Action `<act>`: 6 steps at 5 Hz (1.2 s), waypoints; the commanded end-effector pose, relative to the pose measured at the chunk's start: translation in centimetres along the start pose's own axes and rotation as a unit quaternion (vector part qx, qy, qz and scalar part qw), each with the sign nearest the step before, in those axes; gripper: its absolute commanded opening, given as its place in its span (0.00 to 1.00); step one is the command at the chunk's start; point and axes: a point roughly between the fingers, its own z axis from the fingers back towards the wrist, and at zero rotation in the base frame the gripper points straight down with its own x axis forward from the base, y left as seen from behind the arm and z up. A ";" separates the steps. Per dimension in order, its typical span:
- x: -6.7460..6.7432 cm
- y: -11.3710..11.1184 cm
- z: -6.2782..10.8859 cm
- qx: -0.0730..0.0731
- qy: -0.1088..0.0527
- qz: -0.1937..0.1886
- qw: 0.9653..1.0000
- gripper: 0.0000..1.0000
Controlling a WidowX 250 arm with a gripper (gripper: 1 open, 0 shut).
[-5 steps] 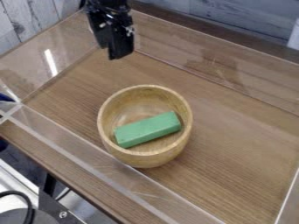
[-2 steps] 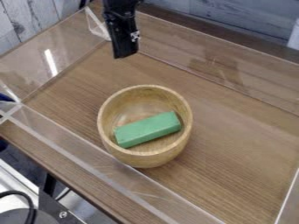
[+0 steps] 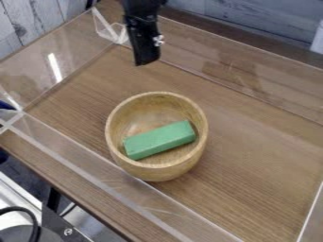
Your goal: Put the green block in the brown bowl
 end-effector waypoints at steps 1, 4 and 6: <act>2.4 1.4 1.1 0.019 -0.023 0.024 0.999 0.00; 5.4 3.2 -1.8 0.068 0.013 0.087 0.994 0.00; 4.4 6.2 -3.6 0.076 0.040 0.100 0.991 0.00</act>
